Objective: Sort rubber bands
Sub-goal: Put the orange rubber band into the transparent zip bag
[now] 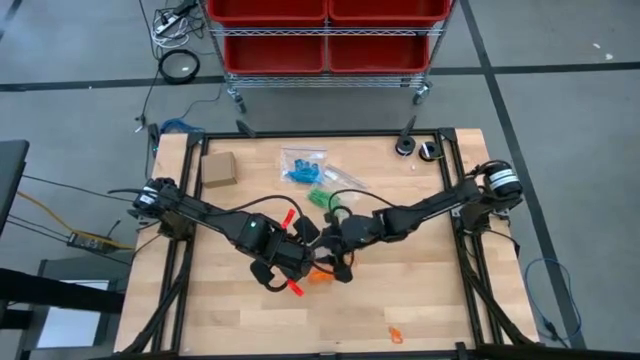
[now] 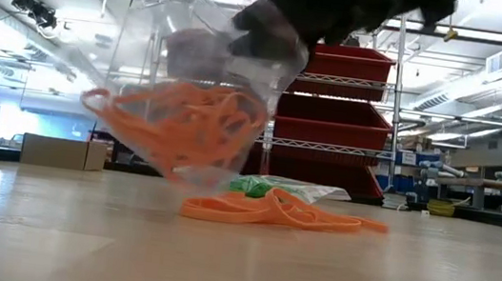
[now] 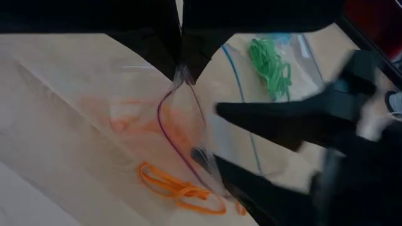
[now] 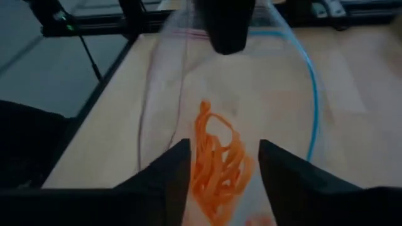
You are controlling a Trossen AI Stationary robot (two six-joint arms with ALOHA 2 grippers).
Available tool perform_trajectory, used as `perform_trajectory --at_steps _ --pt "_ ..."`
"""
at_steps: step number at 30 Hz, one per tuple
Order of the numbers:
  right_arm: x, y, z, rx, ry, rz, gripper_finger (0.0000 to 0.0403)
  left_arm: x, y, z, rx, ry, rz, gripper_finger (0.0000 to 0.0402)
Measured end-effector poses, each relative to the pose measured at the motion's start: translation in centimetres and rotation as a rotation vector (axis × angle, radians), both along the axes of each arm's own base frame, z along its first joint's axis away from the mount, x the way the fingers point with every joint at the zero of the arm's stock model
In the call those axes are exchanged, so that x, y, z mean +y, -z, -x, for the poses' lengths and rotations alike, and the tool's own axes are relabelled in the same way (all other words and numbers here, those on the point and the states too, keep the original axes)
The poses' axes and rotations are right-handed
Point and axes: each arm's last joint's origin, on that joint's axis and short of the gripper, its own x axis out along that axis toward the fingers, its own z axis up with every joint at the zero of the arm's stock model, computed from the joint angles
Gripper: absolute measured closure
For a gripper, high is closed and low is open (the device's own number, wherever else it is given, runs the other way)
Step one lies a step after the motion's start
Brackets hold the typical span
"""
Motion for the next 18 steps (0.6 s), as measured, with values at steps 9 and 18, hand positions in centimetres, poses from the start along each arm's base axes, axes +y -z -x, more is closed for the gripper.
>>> perform_trajectory --at_steps 9,18 --pt "2.9 -3.7 5.0 0.056 0.129 0.197 0.0202 0.1 0.3 0.2 0.017 -0.070 0.013 0.0400" --pt "4.6 2.7 9.4 0.238 0.241 0.120 0.0228 0.0 0.3 0.4 0.009 -0.178 0.049 0.0400"
